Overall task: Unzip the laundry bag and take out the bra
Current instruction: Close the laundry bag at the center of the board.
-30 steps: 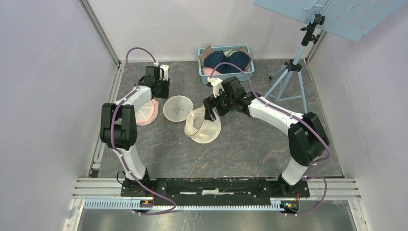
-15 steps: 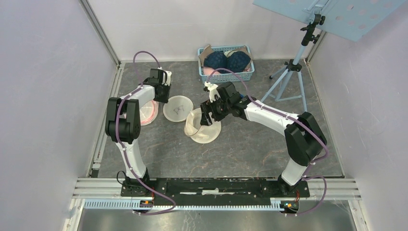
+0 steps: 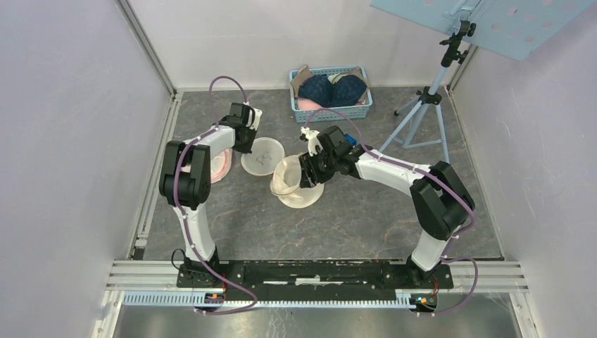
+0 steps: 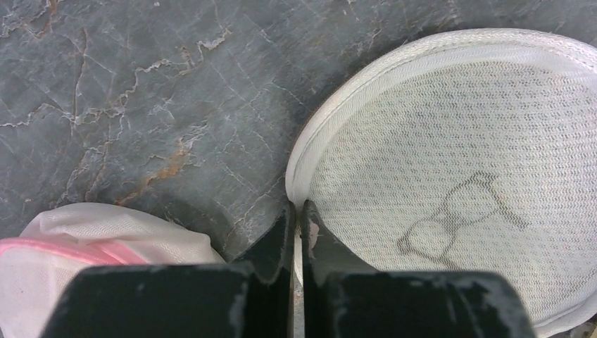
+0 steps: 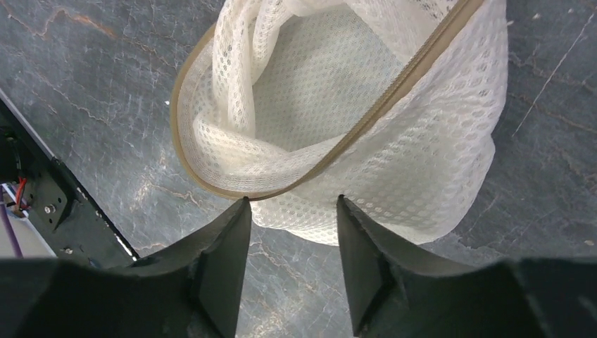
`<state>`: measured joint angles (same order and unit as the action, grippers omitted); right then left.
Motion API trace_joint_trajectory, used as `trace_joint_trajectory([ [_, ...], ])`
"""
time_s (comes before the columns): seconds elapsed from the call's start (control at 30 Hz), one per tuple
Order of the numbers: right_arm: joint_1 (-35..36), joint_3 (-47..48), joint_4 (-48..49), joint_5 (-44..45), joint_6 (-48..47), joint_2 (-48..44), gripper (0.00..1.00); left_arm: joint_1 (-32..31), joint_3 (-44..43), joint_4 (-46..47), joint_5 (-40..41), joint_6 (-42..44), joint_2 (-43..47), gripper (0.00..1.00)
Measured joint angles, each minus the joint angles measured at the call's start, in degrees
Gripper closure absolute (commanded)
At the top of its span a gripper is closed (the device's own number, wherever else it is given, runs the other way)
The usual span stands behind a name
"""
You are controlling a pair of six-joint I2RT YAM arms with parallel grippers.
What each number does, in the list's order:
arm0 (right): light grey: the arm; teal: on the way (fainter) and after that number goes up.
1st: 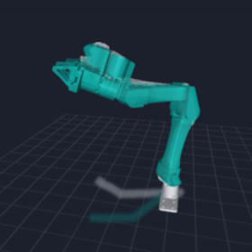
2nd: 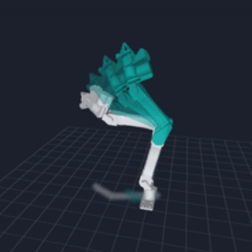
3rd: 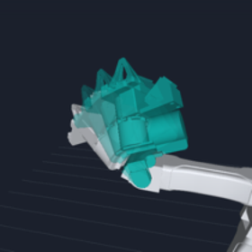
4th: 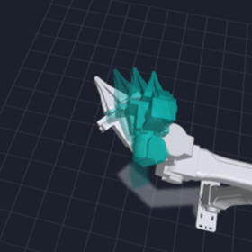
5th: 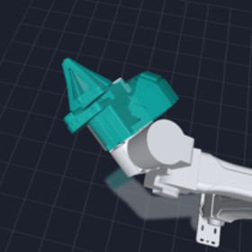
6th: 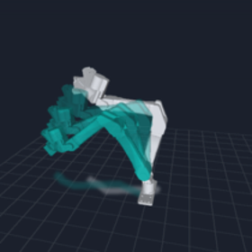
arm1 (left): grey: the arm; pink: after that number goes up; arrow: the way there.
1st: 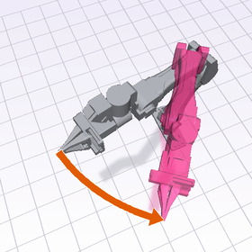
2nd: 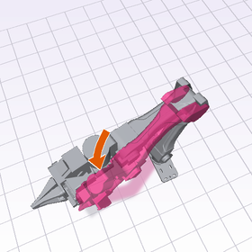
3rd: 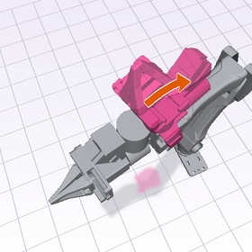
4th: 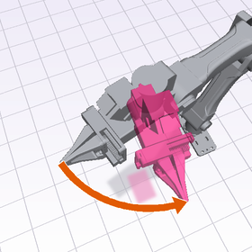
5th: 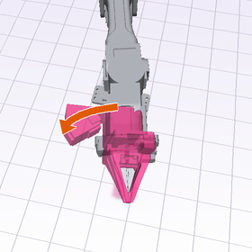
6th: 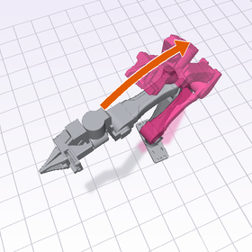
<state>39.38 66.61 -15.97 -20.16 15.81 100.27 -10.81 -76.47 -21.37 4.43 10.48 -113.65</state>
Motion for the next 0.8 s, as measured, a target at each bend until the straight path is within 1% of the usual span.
trace_joint_trajectory([
  [0.1, -0.15, -0.31, 0.04, 0.31, -0.15, 0.0, 0.65, -0.04, -0.07, -0.13, 0.0, -0.02, 0.13, 0.98],
  [0.17, -0.35, -0.55, 0.0, 0.31, -0.55, 0.0, 0.77, -0.02, -0.07, -0.83, -0.09, -0.04, 0.68, 0.98],
  [0.23, -0.81, -0.63, 0.0, 0.26, -1.07, 0.0, 0.93, -0.02, -0.07, -2.62, -0.28, -0.07, 2.84, 0.98],
  [0.27, -1.05, -0.63, 0.0, 0.24, -1.7, -0.02, 0.98, -0.02, -0.07, -2.82, -0.31, -0.07, 3.39, 0.98],
  [0.3, -1.36, -0.63, 0.0, 0.09, -1.97, -0.11, 1.0, -0.02, -0.07, -3.21, -0.33, -0.07, 5.09, 0.98],
  [0.57, -3.74, -1.95, 0.44, -2.67, -4.02, -4.02, 1.0, -0.04, -1.33, -4.04, -0.52, 0.02, 23.85, 0.98],
  [0.7, -4.46, -2.93, 2.4, -5.73, -4.11, -6.1, 1.0, -0.96, -1.42, -3.74, -0.35, 2.12, 30.58, 0.98],
  [0.73, -4.52, -3.3, 3.02, -6.58, -4.11, -6.56, 0.98, -1.38, -1.11, -3.5, -0.22, 3.1, 31.76, 0.98],
  [0.8, -4.57, -3.72, 3.96, -8.37, -4.09, -6.91, 0.87, -3.39, 0.46, -2.78, 0.7, 5.81, 34.71, 0.98],
])
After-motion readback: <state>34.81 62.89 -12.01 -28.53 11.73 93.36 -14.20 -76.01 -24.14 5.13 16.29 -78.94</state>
